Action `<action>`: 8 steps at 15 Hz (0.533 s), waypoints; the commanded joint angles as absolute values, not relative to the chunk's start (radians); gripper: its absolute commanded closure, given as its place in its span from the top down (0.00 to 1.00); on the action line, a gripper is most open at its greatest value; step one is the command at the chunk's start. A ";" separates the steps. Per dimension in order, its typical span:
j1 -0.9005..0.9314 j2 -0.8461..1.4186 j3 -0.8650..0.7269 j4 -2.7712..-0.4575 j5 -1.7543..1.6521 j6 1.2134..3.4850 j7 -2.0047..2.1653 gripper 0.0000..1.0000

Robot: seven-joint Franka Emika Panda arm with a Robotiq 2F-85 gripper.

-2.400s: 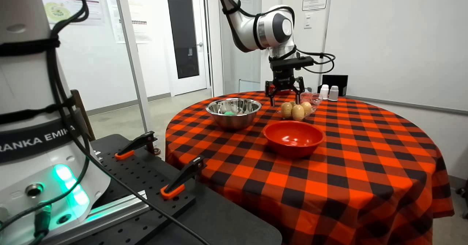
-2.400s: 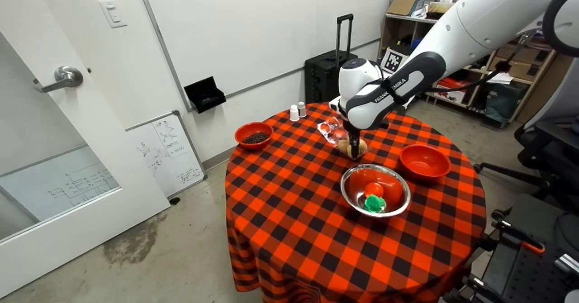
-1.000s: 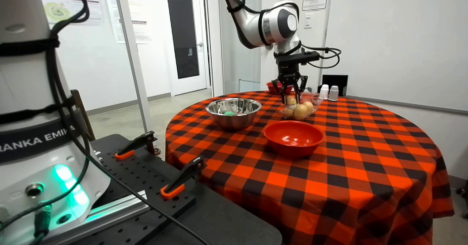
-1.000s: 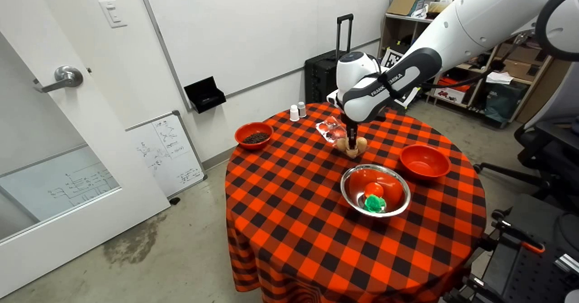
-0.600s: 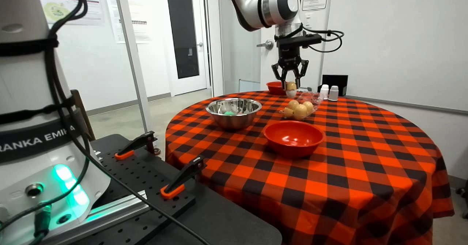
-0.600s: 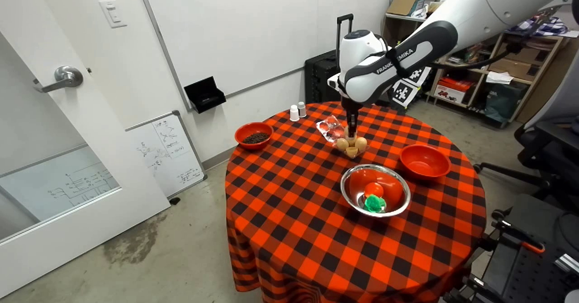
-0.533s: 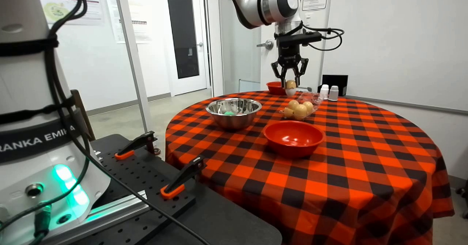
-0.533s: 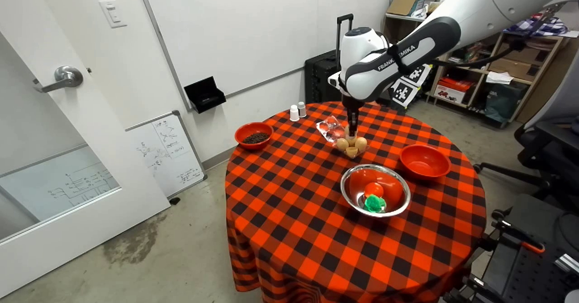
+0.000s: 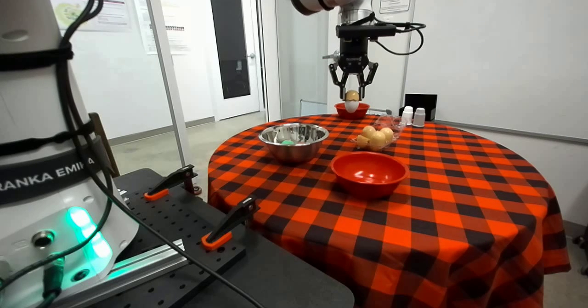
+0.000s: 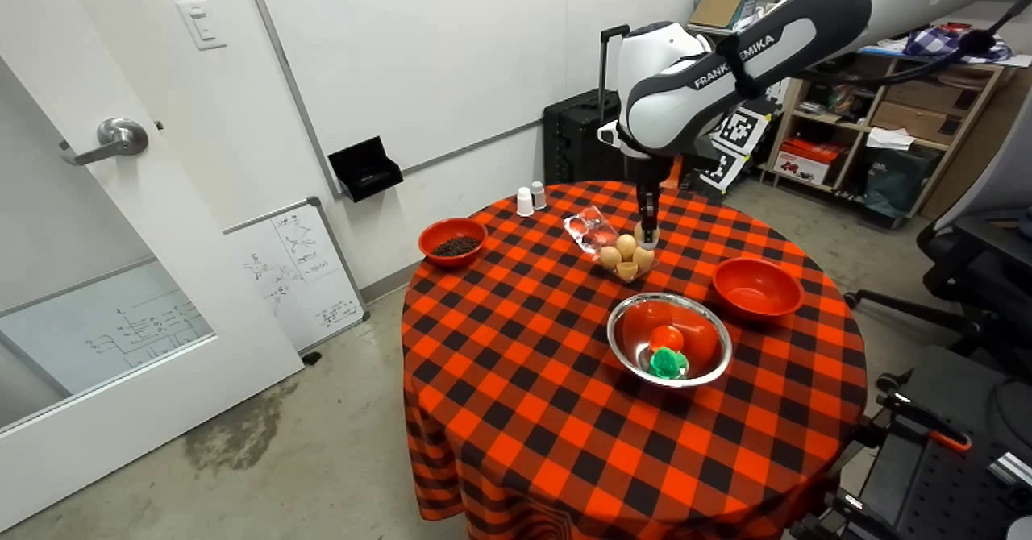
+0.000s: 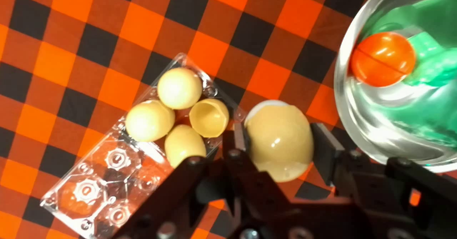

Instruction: Put the broccoli and tomato in the silver bowl

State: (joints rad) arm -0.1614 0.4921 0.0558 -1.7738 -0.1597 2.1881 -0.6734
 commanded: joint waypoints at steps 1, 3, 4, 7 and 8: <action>-0.157 0.367 0.074 -1.874 -0.099 2.083 -0.712 0.21; -0.152 0.310 0.085 -1.919 -0.066 2.030 -0.744 0.21; -0.147 0.281 0.089 -1.948 -0.052 2.013 -0.761 0.21; -0.124 0.235 0.089 -2.014 -0.029 1.970 -0.797 0.21; -0.113 0.231 0.086 -2.034 -0.032 1.971 -0.790 0.21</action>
State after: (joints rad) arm -0.1366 0.2860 0.0936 -1.9510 -0.0589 1.9878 -0.7574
